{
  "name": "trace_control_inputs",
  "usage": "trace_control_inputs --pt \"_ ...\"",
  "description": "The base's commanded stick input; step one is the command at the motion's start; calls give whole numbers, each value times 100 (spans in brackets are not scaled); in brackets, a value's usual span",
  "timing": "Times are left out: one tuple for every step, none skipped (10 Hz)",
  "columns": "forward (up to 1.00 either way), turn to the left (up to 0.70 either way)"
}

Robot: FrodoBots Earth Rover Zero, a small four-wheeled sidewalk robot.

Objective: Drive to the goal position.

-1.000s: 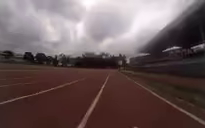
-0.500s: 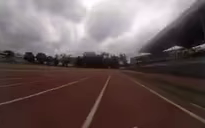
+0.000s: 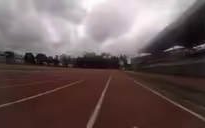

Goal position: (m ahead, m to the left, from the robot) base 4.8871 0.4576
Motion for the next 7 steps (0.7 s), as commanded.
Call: trace_control_inputs --pt "70 0" --pt "70 0" --pt "70 0" --pt "70 0" --pt "70 0" --pt "70 0" --pt "70 0"
